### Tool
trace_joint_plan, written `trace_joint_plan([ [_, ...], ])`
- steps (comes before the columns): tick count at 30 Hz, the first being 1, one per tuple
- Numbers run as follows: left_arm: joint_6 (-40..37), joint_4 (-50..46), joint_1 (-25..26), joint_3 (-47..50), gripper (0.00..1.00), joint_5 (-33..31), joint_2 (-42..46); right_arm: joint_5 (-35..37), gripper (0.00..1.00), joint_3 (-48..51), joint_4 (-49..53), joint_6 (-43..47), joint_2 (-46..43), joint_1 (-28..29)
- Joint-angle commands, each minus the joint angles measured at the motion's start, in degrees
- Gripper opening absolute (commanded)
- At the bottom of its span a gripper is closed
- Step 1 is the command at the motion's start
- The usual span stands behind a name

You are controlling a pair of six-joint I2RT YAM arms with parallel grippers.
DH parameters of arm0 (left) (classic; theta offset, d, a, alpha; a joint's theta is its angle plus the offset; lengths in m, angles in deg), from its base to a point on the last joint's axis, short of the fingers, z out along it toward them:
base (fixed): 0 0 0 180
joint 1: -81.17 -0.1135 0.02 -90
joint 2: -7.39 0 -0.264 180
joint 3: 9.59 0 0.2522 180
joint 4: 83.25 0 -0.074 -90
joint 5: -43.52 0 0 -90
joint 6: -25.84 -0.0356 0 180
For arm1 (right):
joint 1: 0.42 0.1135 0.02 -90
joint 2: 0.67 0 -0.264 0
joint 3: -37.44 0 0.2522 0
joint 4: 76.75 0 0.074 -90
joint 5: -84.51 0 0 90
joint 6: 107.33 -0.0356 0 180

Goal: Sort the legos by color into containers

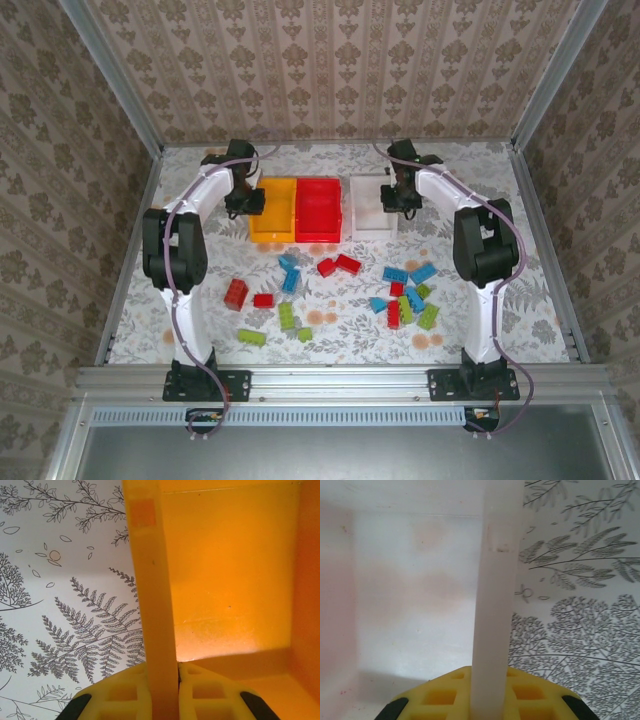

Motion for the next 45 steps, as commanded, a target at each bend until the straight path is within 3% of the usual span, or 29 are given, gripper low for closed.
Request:
trace_joint_plan([
  [1,-2.59,-1.06,0.58,-0.2,0.0,-1.25,-0.65,0.82,0.01,0.64,0.91,1.01,-2.87,0.4],
  [16,2.01,0.01,1.25,2.33,0.0,-0.59,0.95,-0.66,0.04,1.16,1.09,-3.82,-2.71,2.38],
  [20,2.93,0.04,1.32,2.84,0.0,-0.29,1.3,-0.53,0.12,1.63,1.24,-4.51,-3.2,2.5],
  [28,6.48,-1.85,1.32,4.31,0.47,-3.55,7.4,1.42,0.4,2.28,1.57,-5.28,-7.07,2.51],
  [31,8.89,-3.6,1.56,6.01,0.6,-7.16,11.98,1.71,0.5,2.48,1.38,-5.9,-9.76,2.51],
  [39,16.14,-12.87,3.86,16.33,0.63,-14.25,27.03,-0.87,0.58,7.01,-0.98,-7.0,-19.06,4.44],
  [45,22.44,-21.11,8.79,27.46,0.67,-14.62,35.77,-12.8,0.64,17.12,-8.24,-7.94,-26.98,11.1],
])
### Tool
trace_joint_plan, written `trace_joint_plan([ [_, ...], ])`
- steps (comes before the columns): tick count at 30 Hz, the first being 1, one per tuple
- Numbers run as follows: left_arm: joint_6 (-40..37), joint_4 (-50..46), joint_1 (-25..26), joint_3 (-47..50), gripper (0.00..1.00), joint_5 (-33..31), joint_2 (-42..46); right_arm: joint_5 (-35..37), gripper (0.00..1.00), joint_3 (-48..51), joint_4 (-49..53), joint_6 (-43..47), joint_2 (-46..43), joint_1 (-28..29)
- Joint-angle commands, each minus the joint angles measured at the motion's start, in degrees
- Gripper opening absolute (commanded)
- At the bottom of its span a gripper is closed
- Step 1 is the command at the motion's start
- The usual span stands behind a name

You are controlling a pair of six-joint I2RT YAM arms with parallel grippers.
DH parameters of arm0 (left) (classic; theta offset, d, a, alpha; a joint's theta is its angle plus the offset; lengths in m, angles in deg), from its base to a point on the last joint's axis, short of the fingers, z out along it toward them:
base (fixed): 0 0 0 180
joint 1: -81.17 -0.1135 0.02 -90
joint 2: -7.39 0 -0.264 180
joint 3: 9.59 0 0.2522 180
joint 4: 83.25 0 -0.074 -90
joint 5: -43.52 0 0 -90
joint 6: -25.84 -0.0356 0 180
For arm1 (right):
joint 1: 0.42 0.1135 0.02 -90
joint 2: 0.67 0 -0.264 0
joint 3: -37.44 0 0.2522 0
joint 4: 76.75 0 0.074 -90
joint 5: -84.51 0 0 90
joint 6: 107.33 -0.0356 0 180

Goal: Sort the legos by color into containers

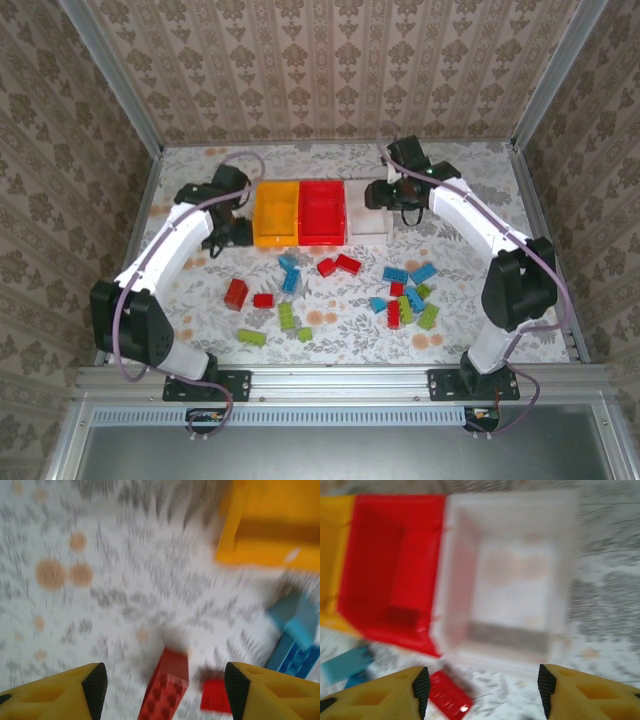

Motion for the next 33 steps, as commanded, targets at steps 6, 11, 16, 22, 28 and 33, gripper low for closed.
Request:
trace_joint_plan([
  [6,5.97,-6.26,3.99,11.32,0.7,1.67,6.36,-18.9,0.66,15.54,-12.94,-5.43,-7.64,10.87],
  [11,2.91,-2.96,4.26,13.1,0.69,1.86,2.3,-21.66,0.66,20.29,-15.87,-7.61,-7.84,13.69],
  [16,0.0,0.4,3.88,13.5,0.66,2.48,-1.26,-21.71,0.67,20.05,-14.98,-7.43,-7.33,13.92],
  [22,-2.28,2.66,2.69,12.95,0.63,3.08,-5.42,-21.27,0.66,19.96,-14.67,-7.86,-6.88,13.92],
  [28,-3.51,3.38,1.97,12.63,0.55,3.31,-7.23,-20.96,0.65,19.32,-13.96,-7.78,-5.94,13.92],
  [33,-3.67,3.78,1.97,12.99,0.4,3.54,-6.44,-20.61,0.64,18.94,-13.88,-7.78,-5.34,13.92],
])
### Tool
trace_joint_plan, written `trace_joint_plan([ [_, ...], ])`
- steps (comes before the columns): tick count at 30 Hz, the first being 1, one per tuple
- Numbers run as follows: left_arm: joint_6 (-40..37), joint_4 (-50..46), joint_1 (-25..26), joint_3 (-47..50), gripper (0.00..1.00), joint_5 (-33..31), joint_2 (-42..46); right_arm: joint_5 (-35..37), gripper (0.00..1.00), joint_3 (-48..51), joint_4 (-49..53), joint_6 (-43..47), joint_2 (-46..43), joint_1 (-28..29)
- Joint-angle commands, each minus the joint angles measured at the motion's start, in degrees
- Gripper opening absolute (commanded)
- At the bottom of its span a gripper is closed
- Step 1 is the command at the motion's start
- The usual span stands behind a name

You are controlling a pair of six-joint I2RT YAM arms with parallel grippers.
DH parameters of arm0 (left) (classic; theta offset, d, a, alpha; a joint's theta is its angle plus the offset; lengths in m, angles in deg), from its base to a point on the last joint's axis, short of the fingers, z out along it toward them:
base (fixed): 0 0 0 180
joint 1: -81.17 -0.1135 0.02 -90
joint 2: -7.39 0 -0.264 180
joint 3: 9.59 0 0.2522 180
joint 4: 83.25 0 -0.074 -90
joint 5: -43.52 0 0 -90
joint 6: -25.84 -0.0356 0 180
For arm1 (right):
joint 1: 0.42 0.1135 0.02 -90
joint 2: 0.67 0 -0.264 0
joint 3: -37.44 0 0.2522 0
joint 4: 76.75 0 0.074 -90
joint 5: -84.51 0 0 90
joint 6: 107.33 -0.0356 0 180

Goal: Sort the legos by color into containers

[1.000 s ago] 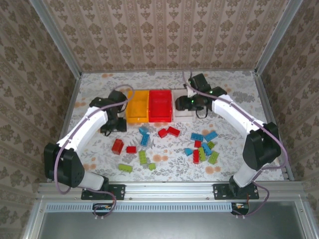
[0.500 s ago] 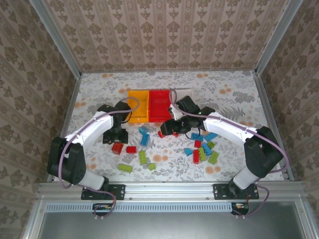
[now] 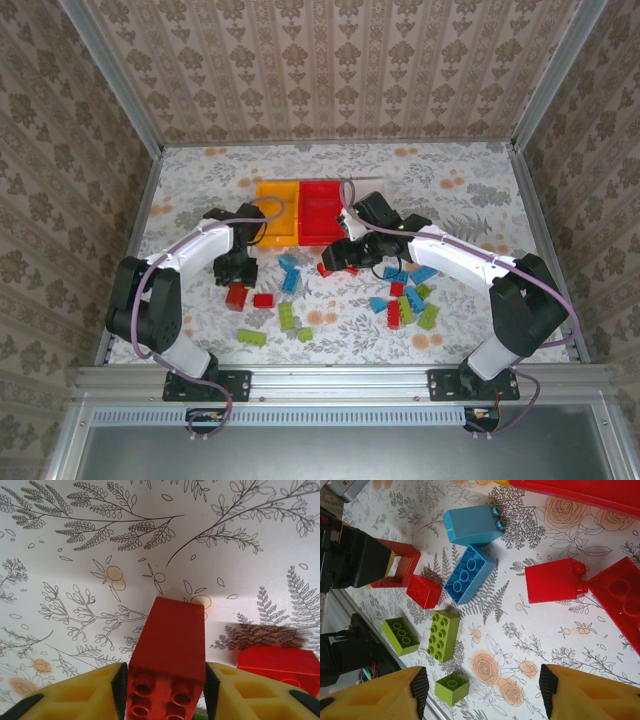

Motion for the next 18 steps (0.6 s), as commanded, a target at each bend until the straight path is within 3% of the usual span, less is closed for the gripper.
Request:
trace_joint_plan([
  [1,-0.78,-0.07,-0.28,0.12,0.38,0.45,0.46,-0.65,0.63,-1.43,0.25,-0.96,1.22,0.18],
  [9,-0.56,-0.87,-0.54,-1.62,0.3,0.43,1.66,-0.57,0.62,-2.72,0.71,-0.62,1.8,0.18],
  [18,1.33,-2.6,-4.52,-18.67,0.29,9.23,3.25,2.19,0.62,-5.05,-6.66,-3.58,-3.35,-0.07],
])
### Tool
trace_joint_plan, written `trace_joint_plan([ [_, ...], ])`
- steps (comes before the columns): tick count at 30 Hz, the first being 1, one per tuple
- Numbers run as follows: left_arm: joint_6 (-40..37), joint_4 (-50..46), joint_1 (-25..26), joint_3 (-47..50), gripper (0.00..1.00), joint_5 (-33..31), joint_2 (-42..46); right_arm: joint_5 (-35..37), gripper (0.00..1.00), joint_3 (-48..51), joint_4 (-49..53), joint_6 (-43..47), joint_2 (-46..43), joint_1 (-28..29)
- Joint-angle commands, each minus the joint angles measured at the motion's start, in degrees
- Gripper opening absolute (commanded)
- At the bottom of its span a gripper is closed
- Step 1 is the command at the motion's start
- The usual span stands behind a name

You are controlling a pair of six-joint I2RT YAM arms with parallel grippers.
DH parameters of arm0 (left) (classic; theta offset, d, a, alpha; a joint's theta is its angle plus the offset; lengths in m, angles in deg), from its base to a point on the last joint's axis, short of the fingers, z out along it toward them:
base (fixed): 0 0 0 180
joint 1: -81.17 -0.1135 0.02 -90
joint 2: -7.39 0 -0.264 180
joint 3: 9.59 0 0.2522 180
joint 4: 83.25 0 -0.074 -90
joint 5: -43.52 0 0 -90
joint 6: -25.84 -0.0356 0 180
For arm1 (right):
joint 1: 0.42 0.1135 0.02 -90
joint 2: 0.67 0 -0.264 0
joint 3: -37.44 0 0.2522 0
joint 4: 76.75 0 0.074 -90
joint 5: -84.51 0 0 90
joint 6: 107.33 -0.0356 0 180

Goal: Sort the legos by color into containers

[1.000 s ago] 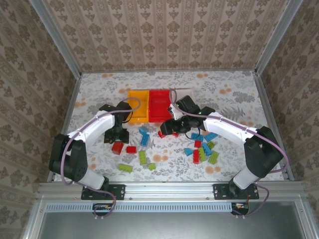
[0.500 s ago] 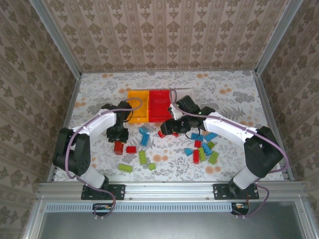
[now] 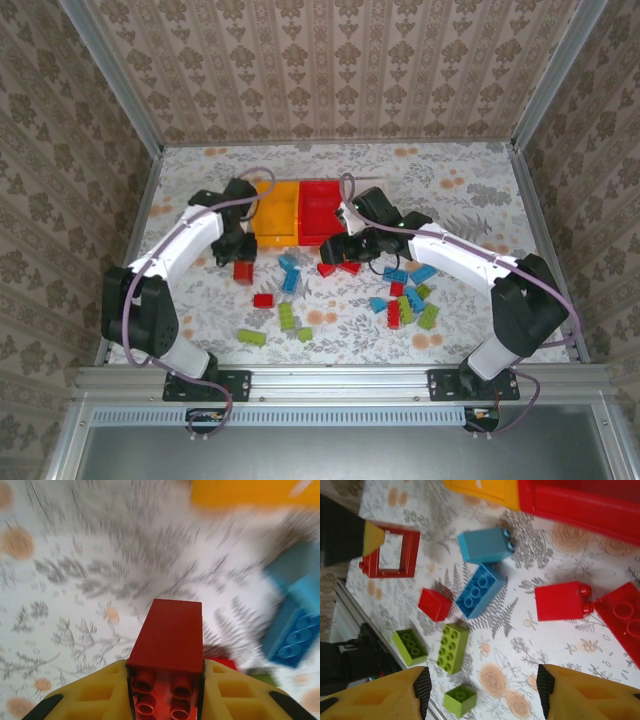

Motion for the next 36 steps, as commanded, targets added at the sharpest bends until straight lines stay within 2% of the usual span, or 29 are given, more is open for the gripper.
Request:
trace_joint_plan([
  [1,1.52,-0.55,-1.87,-7.75,0.29,5.34,-0.04,2.44,0.62,-4.24,-4.78,-2.82,-2.36,-0.07],
  [5,1.07,-0.88,-2.81,-17.81,0.29,6.13,-6.79,8.38,0.62,-10.67,-2.0,-4.3,0.54,-0.15],
  [9,0.49,-2.66,-2.86,-29.06,0.28,4.62,-15.67,10.77,0.61,-18.01,3.16,-4.75,5.31,-1.01],
  [13,0.17,-5.29,-2.41,-41.22,0.27,2.48,-25.85,11.16,0.6,-24.27,7.62,-4.58,10.26,-1.75],
  [19,-0.44,-9.04,-0.39,-53.96,0.25,-3.72,-37.79,9.62,0.59,-28.07,7.18,-4.44,13.91,-1.93],
  [25,-0.53,-9.3,1.19,-57.69,0.24,-6.58,-43.8,9.04,0.59,-29.89,6.86,-4.66,15.26,-1.95],
  [36,-1.06,-10.78,2.86,-60.47,0.25,-12.31,-49.55,9.93,0.58,-28.57,8.09,-4.75,13.97,-1.93],
])
